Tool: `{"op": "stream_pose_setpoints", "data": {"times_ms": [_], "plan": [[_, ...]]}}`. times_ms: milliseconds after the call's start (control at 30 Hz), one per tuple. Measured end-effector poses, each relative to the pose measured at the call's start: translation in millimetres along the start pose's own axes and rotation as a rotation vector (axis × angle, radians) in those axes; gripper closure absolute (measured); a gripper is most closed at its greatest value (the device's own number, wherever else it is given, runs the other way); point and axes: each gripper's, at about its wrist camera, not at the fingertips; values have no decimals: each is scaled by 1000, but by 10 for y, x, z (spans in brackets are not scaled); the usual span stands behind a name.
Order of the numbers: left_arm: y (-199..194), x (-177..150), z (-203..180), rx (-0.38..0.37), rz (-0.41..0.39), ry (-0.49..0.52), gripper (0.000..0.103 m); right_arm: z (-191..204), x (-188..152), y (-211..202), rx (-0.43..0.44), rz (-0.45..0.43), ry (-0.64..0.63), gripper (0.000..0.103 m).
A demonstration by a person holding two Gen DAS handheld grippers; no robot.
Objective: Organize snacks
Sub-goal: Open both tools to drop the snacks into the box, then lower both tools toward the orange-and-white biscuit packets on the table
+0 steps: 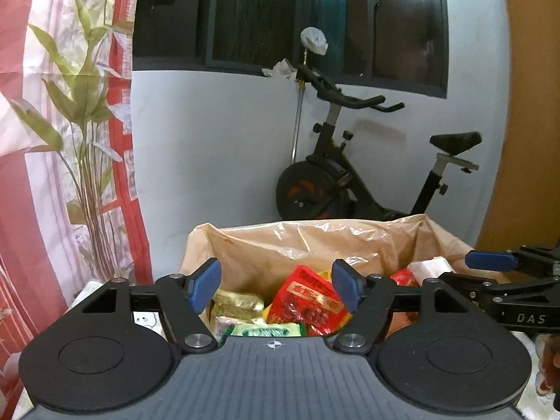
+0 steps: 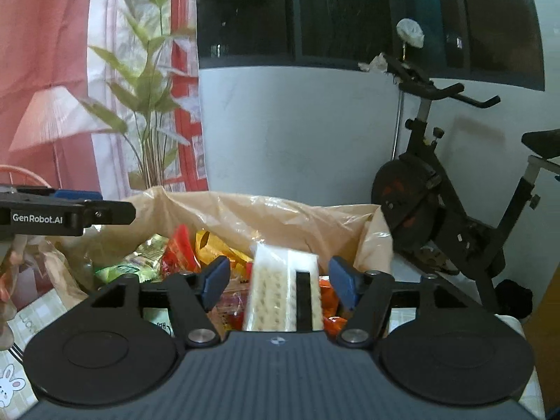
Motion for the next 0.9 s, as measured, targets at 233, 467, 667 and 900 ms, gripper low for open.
{"op": "stream_pose_setpoints", "data": {"times_ms": [233, 467, 667, 900], "plan": [[-429, -88, 129, -40, -25, 28, 31, 220, -26, -272, 6, -30, -54, 37], [-853, -297, 427, -51, -38, 18, 31, 545, -94, -537, 69, -73, -40, 37], [-978, -607, 691, -29, -3, -28, 31, 836, -214, -621, 86, -105, -8, 34], [-867, -1039, 953, -22, 98, -98, 31, 1177, -479, -560, 125, -70, -17, 34]]}}
Point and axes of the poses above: each gripper's, at about its wrist camera, not at the fingertips, and y roughly the way its jaws point, z to its left, x to its top, and after that the axes turned 6 degrees about z, right-handed
